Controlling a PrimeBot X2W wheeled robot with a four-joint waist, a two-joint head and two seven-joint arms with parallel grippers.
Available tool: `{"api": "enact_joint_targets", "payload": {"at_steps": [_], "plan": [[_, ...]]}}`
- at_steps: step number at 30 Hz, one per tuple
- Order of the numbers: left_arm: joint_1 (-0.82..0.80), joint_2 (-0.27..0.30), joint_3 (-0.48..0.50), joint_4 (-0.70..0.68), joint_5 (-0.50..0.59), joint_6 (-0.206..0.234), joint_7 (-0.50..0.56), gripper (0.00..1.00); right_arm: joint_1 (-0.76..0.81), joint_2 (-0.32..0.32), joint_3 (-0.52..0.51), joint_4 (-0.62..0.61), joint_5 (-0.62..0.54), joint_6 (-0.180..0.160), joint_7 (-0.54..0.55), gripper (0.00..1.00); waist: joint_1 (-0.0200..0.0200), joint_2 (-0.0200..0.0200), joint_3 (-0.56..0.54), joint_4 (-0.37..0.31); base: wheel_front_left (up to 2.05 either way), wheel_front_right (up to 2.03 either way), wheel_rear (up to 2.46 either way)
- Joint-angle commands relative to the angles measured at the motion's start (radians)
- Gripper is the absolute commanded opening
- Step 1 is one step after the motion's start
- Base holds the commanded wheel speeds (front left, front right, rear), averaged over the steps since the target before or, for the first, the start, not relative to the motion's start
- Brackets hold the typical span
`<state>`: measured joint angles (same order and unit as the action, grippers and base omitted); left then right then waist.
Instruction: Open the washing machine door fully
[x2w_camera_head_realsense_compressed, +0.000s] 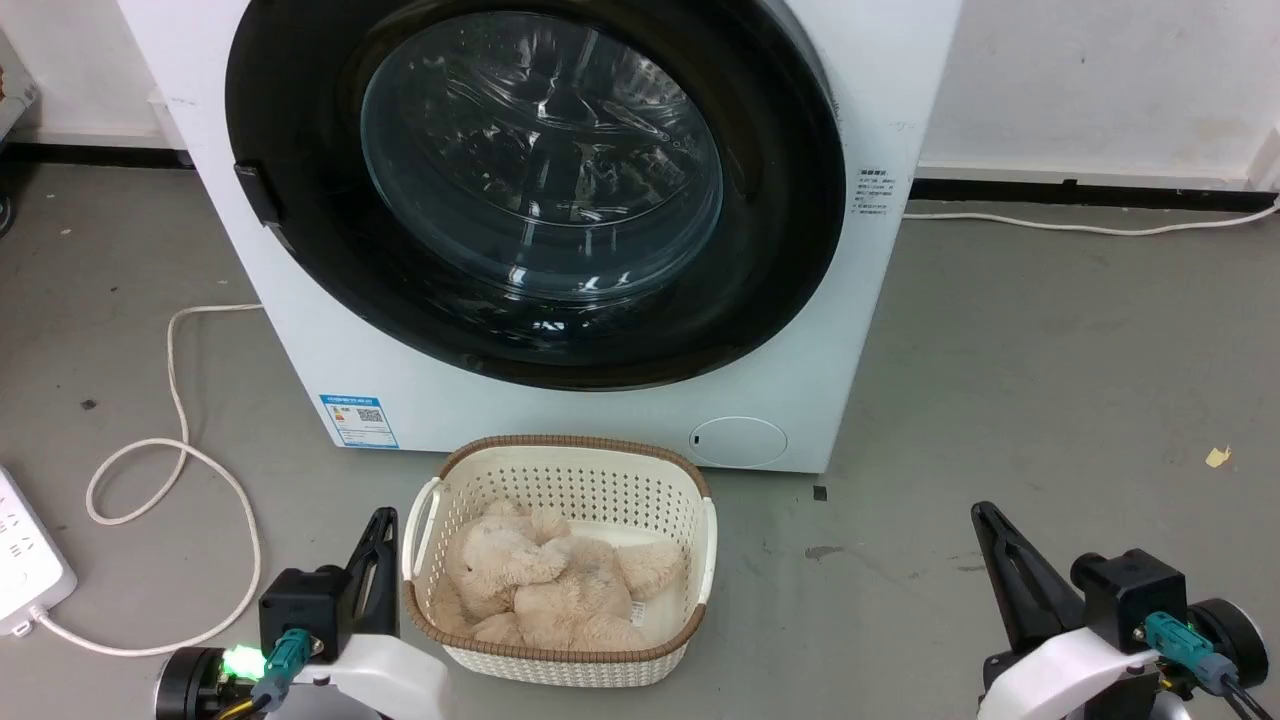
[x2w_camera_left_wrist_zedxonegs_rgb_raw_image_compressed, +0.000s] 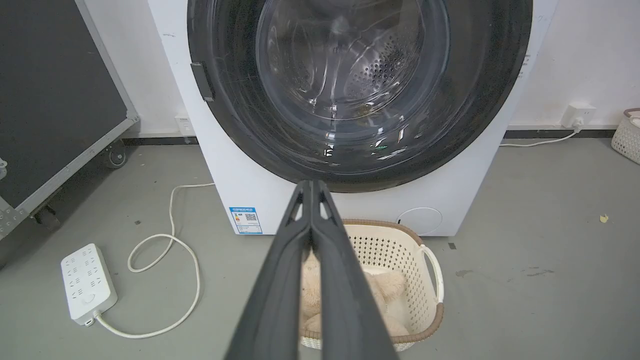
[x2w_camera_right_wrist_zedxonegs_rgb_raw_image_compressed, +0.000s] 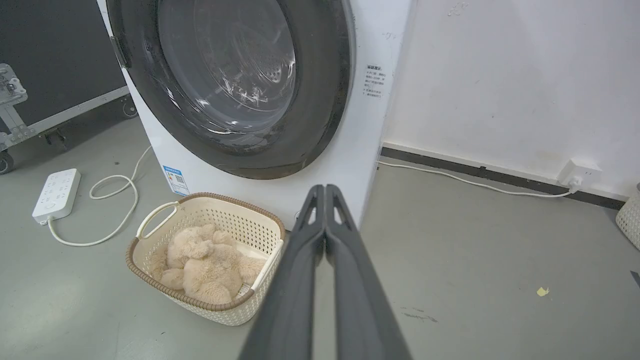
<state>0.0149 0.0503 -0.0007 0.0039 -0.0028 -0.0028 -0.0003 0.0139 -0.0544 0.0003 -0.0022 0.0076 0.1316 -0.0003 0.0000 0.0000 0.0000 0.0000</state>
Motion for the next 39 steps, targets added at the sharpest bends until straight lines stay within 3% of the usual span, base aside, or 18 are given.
{"api": "enact_joint_targets", "payload": {"at_steps": [1,30,31,39], "plan": [[-0.015,0.0,0.001,-0.004,0.003,0.003,0.0,0.0,-0.014,0.004,0.0,0.002,-0.008,-0.001,0.0,0.0,0.0,0.0,0.0,0.0,0.0,0.0,0.0],[-0.015,0.0,0.001,-0.004,0.003,0.003,0.0,0.0,-0.014,0.004,0.0,0.002,-0.008,-0.001,0.0,0.0,0.0,0.0,0.0,0.0,0.0,0.0,0.0],[0.0,0.0,0.0,0.0,0.0,0.0,0.0,1.0,0.0,0.0,0.0,0.0,0.0,0.0,0.0,1.0,0.0,0.0,0.0,0.0,0.0,0.0,0.0],[0.001,0.0,-0.002,0.001,-0.006,0.004,-0.012,1.0,0.001,0.0,0.0,0.001,0.013,0.0,-0.012,1.0,0.0,0.0,0.001,0.001,0.0,0.0,0.0]]}}
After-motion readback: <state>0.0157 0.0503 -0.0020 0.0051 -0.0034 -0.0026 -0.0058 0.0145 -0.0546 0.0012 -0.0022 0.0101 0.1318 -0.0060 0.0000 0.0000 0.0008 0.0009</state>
